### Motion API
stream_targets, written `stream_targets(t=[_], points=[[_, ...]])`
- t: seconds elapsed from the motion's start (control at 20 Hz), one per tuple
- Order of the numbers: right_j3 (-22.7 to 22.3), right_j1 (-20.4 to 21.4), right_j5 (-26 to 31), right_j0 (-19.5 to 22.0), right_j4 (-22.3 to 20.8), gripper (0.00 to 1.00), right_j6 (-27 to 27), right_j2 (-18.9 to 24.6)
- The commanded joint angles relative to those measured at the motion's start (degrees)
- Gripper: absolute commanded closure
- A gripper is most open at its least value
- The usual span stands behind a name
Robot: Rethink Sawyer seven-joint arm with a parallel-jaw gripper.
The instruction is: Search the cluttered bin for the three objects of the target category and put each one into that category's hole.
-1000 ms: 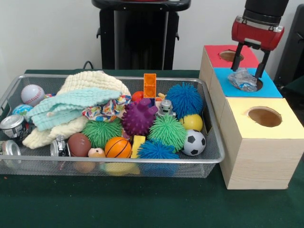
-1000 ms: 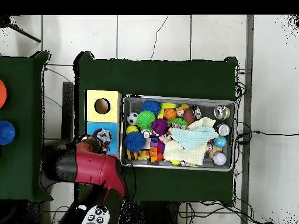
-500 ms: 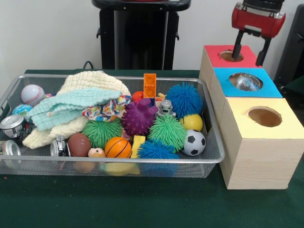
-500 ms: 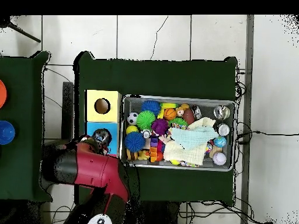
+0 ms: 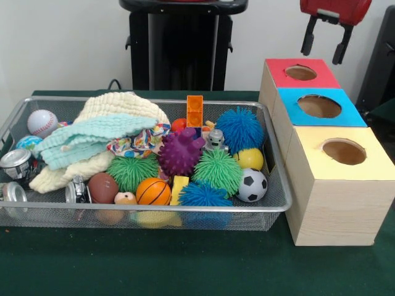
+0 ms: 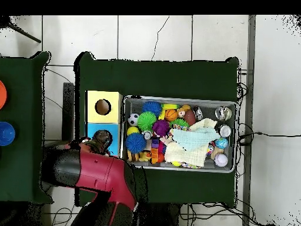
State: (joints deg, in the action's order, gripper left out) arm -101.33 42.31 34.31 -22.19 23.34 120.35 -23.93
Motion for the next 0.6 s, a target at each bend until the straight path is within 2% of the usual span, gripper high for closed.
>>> stream_targets(t=[0.05,0.45,0.6], points=[[0.76,-2.51,1.22,2.20,-0.77,0.00,11.01,1.64],[6.55,-4.53,0.51,7.90,-5.13,0.00,3.68,1.04],[9.29,-4.86,1.91,9.92,-7.32,0.00,1.22,1.28]])
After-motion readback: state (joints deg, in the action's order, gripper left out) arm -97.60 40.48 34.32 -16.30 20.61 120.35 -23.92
